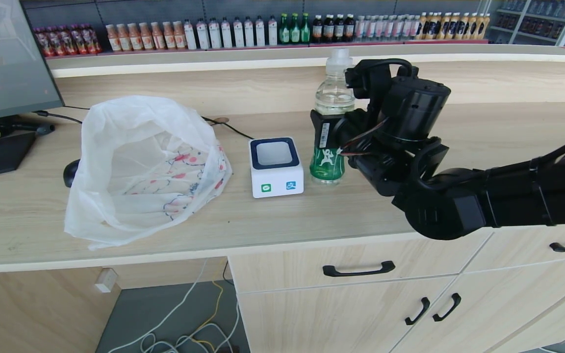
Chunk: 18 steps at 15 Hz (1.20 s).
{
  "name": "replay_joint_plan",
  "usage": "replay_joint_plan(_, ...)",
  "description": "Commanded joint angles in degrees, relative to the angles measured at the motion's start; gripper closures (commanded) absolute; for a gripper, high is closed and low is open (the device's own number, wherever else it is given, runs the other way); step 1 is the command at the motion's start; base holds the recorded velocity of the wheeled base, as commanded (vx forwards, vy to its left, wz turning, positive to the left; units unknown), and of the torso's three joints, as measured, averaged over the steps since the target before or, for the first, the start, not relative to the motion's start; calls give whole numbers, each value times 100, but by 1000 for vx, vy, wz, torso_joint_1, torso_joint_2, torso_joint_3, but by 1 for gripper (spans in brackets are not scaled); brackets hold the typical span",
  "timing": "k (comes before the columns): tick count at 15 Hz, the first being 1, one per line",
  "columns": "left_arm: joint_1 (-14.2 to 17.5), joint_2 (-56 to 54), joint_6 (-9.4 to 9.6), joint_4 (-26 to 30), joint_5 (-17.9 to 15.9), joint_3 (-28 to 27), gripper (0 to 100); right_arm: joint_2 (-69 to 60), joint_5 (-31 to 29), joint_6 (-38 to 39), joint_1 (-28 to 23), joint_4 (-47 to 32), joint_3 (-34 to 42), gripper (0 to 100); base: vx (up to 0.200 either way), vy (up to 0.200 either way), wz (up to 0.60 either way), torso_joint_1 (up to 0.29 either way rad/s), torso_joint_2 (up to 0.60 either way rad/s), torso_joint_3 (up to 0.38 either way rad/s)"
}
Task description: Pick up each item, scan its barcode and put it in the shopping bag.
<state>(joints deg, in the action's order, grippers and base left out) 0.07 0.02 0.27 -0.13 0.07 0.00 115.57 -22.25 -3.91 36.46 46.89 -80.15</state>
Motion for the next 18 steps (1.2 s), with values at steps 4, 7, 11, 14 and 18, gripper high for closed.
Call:
replay_joint_plan(4,1,-2,0,-4,1,0,0,-52,-8,49,1,84,-44,100,0,0,0,0,0,0)
replay_joint_plan(7,1,-2,0,-4,1,0,0,-78,-25,75,1,102,-44,100,0,0,0,0,0,0)
replay_joint_plan(11,1,-2,0,-4,1,0,0,-280,-25,92,1,137,-18,100,0,0,0,0,0,0)
replay_joint_plan(14,1,-2,0,-4,1,0,0,-518,-25,92,1,137,44,100,0,0,0,0,0,0)
replay_joint_plan(18,1,-2,0,-4,1,0,0,-1142,-8,92,72,137,501,100,0,0,0,0,0,0)
